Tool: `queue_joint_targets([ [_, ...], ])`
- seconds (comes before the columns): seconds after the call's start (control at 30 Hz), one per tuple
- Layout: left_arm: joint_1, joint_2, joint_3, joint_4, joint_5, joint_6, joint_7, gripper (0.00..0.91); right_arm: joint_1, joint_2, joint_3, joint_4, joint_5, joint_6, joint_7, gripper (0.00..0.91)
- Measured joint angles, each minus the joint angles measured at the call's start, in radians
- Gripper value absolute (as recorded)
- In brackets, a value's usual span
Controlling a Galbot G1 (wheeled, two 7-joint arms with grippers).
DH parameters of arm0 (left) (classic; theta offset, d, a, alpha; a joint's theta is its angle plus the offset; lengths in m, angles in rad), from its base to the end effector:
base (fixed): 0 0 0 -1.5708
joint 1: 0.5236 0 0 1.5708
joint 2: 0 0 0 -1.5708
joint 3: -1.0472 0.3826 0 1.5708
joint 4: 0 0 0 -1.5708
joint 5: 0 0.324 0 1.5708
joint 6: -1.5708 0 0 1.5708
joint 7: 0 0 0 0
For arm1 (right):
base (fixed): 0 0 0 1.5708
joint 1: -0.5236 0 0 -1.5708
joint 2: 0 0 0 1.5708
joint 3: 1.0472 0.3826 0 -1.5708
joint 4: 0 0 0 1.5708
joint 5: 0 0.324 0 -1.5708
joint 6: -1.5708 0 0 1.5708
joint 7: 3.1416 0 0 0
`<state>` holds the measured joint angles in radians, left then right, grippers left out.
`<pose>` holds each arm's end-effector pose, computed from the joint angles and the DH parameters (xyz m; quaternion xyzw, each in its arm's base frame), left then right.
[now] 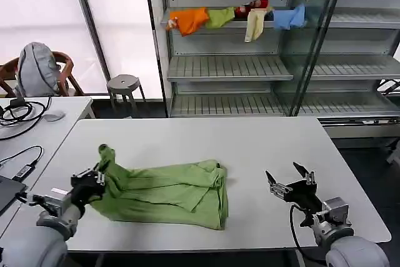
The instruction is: Fold and organize the clothes.
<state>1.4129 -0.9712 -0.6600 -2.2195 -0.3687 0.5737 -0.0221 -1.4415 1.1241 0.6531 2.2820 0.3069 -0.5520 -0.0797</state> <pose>0.1908 0.1344 -0.2170 -0.0660 -0.9772 -0.1408 0.1447 0.1707 -0.1025 -0.2233 0.1035 -0.9833 0.0884 0.1207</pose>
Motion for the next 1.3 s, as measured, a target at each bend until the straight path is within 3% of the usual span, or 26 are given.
queue_joint_targets([
  [0.67,-0.215,-0.156,0.41,0.065,-0.065,0.003,-0.066,0.02,-0.024,0.018,0.07,0.014,-0.012,-0.01,0.001,0.907],
  [1.3,-0.311,-0.249,0.551,0.138,-0.139,0.004,-0.157,0.02,-0.015,0.021,0.058,0.006,-0.028,-0.01,0.0,0.907],
])
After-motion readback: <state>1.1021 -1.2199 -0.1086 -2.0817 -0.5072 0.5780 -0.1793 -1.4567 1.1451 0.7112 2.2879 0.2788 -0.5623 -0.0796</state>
